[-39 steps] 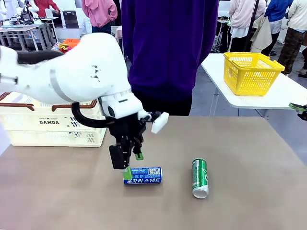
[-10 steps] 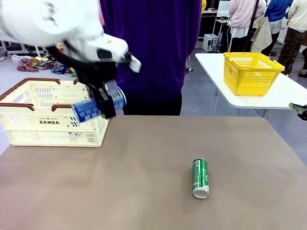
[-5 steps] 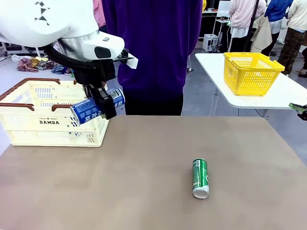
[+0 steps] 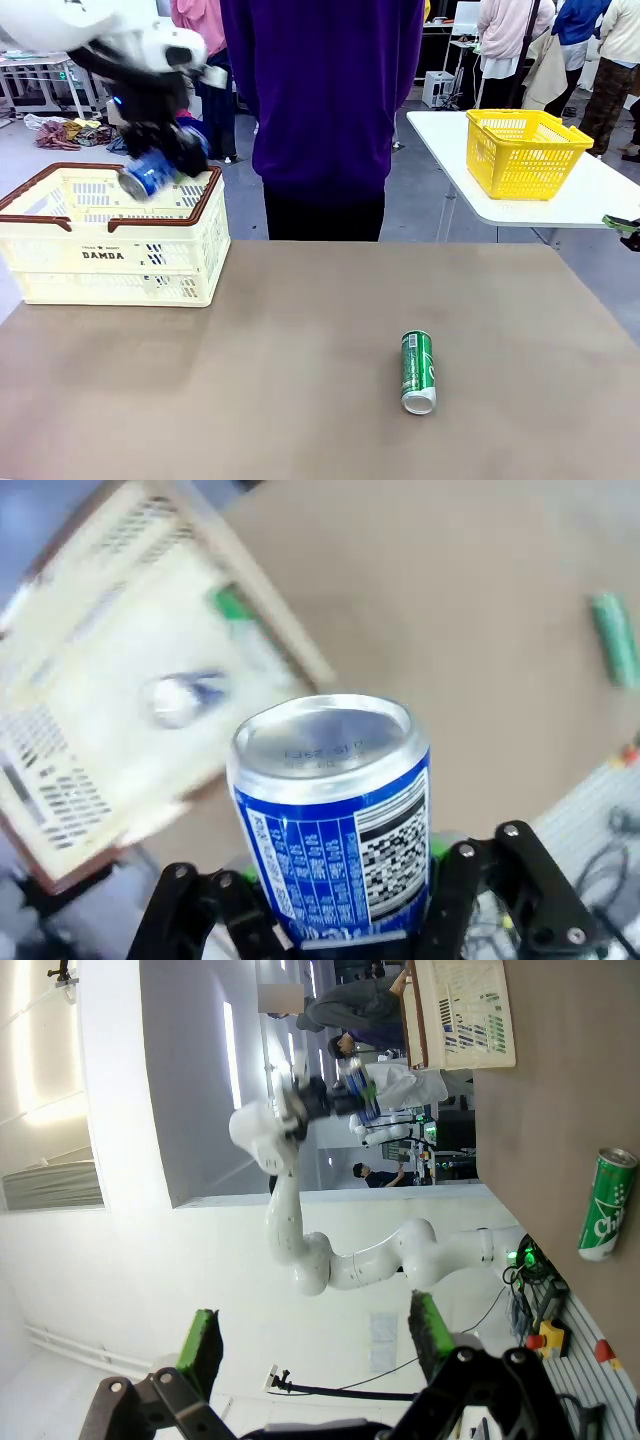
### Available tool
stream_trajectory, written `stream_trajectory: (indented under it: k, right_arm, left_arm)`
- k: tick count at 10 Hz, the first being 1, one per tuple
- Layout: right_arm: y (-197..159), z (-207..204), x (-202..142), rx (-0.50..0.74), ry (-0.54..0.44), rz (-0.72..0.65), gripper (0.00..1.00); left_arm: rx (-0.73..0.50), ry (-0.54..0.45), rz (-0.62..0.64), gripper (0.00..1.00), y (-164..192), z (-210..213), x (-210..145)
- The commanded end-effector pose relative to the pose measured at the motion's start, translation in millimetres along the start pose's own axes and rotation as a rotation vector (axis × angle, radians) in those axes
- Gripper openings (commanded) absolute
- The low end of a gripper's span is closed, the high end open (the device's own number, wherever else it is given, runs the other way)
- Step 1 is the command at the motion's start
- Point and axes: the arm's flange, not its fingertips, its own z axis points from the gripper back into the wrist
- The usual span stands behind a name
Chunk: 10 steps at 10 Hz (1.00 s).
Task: Place the drinks into the Shopping basket.
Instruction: Pick up one drink and place it into the Shopping basket.
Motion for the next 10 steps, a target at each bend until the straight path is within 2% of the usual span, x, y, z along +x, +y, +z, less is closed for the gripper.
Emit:
stream_trajectory:
  k: [1,3,4,5,6,7,8,10]
  right_arm:
    - [5.1,1.7,0.6,0.014,-0.005,-0.013,1.00]
    - [5.1,1.7,0.6,0.014,-0.005,-0.013,1.00]
    - [5.1,1.7,0.6,0.014,-0.005,-0.013,1.00]
    - [5.1,1.7,0.6,0.014,-0.005,-0.013,1.00]
    - [5.1,1.7,0.6,0.014,-0.005,-0.013,1.00]
    - [5.1,1.7,0.6,0.014,-0.005,-0.013,1.00]
    - [5.1,1.7,0.6,0.014,-0.005,-0.013,1.00]
    - [5.1,1.7,0.6,0.014,-0.005,-0.013,1.00]
  left_arm:
    - [0.033,-0.087,0.198,0.00,67.7,6.0,33.0]
    - [0.187,-0.164,0.344,0.00,150.3,-1.3,31.4]
    - [0.165,-0.134,0.393,0.00,182.3,-13.3,26.4]
    - [0.138,-0.103,0.499,0.00,201.4,-23.7,16.7]
    - [0.141,-0.088,0.593,0.00,204.5,-26.1,10.1]
    - [0.038,0.035,0.665,0.00,194.7,-17.3,4.7]
    - [0.138,-0.105,0.493,0.00,218.5,-31.9,10.6]
    - [0.138,-0.105,0.493,0.00,218.5,-31.9,10.6]
